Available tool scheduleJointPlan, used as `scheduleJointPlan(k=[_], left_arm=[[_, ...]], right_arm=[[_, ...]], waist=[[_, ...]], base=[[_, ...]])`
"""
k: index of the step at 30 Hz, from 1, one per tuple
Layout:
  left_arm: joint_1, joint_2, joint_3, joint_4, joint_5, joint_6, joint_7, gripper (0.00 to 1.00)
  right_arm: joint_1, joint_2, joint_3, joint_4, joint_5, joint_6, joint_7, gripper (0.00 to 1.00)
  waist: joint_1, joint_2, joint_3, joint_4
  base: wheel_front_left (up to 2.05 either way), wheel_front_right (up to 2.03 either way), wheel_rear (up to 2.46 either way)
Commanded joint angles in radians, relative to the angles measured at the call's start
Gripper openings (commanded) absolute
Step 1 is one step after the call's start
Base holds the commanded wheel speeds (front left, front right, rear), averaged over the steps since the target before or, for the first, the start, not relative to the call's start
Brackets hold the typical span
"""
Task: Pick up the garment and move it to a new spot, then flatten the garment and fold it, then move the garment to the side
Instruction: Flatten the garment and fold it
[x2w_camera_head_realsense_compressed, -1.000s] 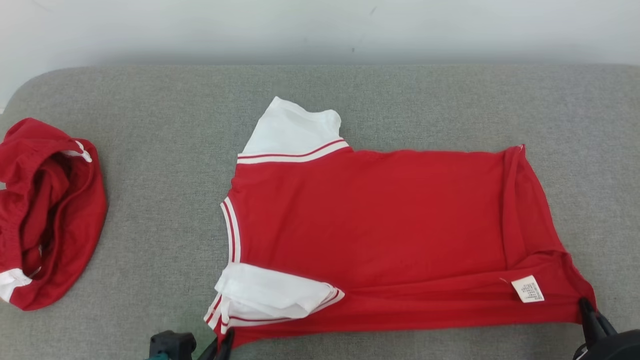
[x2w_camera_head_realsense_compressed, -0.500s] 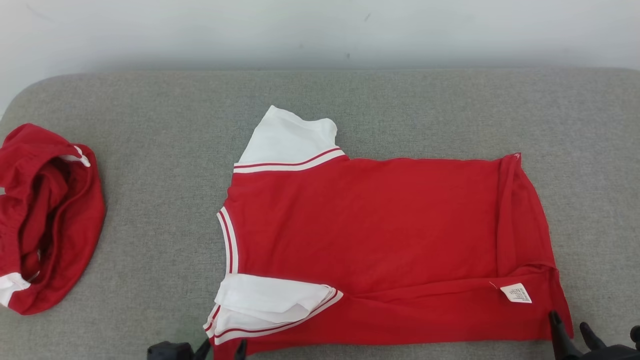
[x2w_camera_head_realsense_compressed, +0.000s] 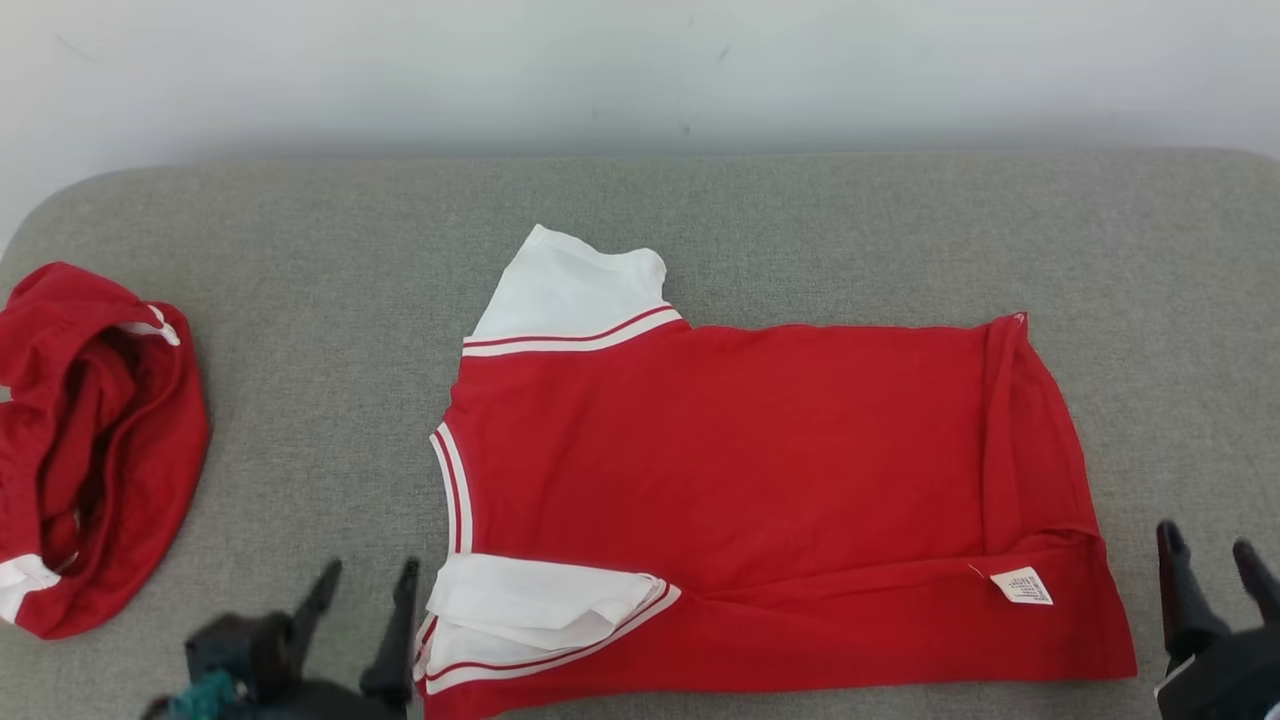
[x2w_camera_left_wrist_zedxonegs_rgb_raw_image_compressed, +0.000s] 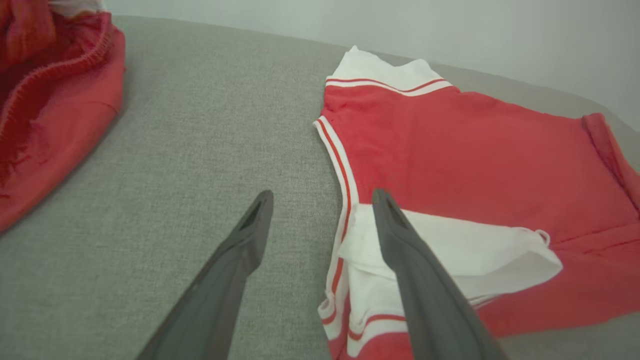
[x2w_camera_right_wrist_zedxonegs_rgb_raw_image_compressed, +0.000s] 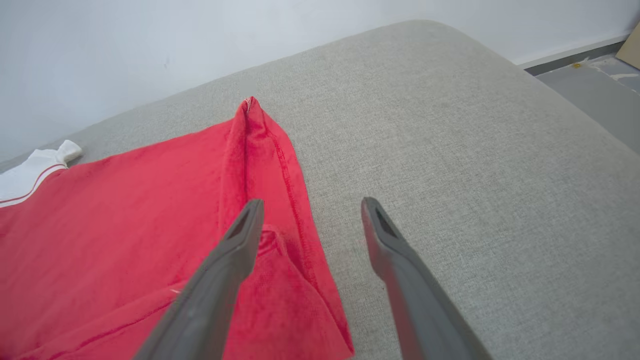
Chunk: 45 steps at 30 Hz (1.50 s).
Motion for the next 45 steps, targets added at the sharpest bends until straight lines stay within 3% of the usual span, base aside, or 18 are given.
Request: scheduleJointPlan(k=[1, 9, 25, 35, 45], left_arm=[[-0.034, 0.005, 0.009, 0.007, 0.012, -0.008, -0.008, 1.00], [-0.266, -0.018, 0.016, 0.117, 0.017, -0.045, 0.013, 1.00], [-0.790, -0.038, -0.022, 0.470, 0.050, -0.127, 0.200, 1.00], [-0.954, -0.065, -0.028, 0.603, 0.057, -0.128, 0.237, 1.00], [-1.030, -0.030, -0.022, 0.711, 0.043, -0.123, 0.316, 1.00]], right_arm=[[-0.024, -0.001, 0.002, -0.010, -0.010, -0.002, 0.009, 1.00], [-0.219, -0.001, 0.054, -0.006, -0.096, -0.002, 0.097, 1.00], [-0.677, -0.026, 0.159, 0.205, -0.246, -0.002, 0.249, 1.00], [-0.773, -0.020, 0.170, 0.253, -0.246, -0.002, 0.233, 1.00], [-0.791, -0.012, 0.216, 0.261, -0.232, -0.002, 0.221, 1.00]], waist=[[0.0000, 0.0000, 0.007, -0.002], [0.0000, 0.0000, 0.069, -0.032], [0.0000, 0.0000, 0.316, -0.139], [0.0000, 0.0000, 0.388, -0.190], [0.0000, 0.0000, 0.408, -0.229]], base=[[0.00, 0.00, 0.00], [0.00, 0.00, 0.00], [0.00, 0.00, 0.00], [0.00, 0.00, 0.00], [0.00, 0.00, 0.00]])
